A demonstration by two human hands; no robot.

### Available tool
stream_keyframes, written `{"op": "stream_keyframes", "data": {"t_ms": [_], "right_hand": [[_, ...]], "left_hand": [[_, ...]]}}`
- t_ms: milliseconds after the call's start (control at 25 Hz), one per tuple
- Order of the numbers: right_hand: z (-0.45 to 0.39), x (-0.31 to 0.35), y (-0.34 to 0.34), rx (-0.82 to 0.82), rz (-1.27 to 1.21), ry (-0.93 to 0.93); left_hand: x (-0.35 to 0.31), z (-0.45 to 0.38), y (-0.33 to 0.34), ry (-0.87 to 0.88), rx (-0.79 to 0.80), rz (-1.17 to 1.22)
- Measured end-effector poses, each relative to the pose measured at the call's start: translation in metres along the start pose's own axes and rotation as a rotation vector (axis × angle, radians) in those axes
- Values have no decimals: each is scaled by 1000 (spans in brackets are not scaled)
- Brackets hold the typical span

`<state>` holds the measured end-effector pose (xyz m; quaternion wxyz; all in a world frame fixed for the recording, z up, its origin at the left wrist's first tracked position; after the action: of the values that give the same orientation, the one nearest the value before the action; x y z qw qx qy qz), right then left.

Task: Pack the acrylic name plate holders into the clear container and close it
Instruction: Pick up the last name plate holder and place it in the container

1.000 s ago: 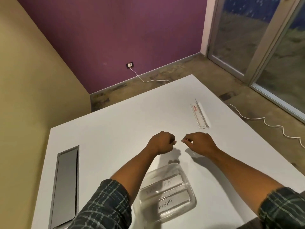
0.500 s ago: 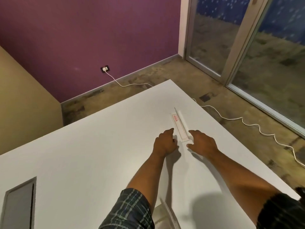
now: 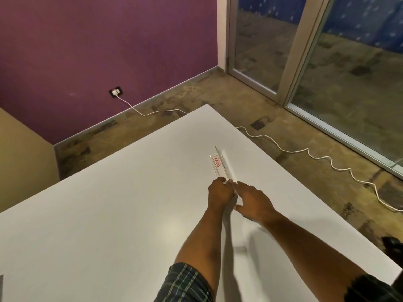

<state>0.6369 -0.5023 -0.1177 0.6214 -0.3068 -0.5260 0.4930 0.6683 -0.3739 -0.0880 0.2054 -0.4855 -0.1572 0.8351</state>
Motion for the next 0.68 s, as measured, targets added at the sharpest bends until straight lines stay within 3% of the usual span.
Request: {"op": "stream_keyframes", "data": {"t_ms": [160, 440, 680], "right_hand": [[0, -1, 8, 54, -22, -77], [12, 20, 0, 101, 7, -288], [24, 54, -26, 37, 48, -366]], "left_hand": [[8, -6, -4, -84, 2, 109], [20, 14, -52, -96, -77, 68], [49, 56, -112, -122, -173, 113]]}}
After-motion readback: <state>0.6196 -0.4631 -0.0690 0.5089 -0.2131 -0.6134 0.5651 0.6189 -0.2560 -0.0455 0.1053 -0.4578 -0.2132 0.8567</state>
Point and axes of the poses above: each hand's wrist, its own z-axis away from the middle knuckle, its own y-axis out of the palm, x = y × z, the point moved 4 cm from there along -z, towards the middle knuckle, and after that the axes turned 1 degree about -y, right-handed, at the moved point
